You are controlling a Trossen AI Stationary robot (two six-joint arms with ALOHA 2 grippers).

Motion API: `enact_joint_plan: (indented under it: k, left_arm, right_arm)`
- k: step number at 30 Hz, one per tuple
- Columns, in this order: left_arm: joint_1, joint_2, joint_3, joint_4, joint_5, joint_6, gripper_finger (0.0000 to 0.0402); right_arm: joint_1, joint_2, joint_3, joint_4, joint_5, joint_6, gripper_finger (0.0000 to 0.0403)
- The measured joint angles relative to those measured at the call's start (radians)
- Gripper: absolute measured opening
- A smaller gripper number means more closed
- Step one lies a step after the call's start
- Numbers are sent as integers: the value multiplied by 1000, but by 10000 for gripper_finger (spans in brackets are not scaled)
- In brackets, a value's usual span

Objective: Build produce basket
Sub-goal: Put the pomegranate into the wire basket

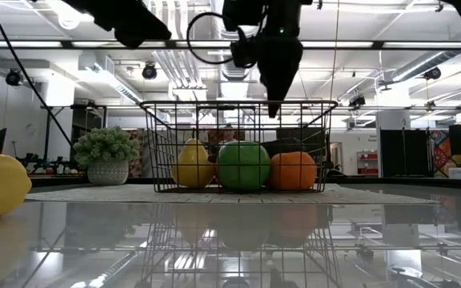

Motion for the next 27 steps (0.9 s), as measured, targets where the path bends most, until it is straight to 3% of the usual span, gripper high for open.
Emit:
enact_joint_plan:
  k: [14, 20, 27]
  left_arm:
    - [-151, 0, 0, -56, -3, -412, 56]
    - [-243, 23, 2, -61, -74, -507, 56]
    - [-287, 165, 61, -187, -57, -683, 56]
  right_arm:
    - [133, -238, -38, 72, -1, 22, 104]
    - [213, -390, -206, 275, -1, 26, 88]
    - [301, -559, -494, 603, -1, -21, 73]
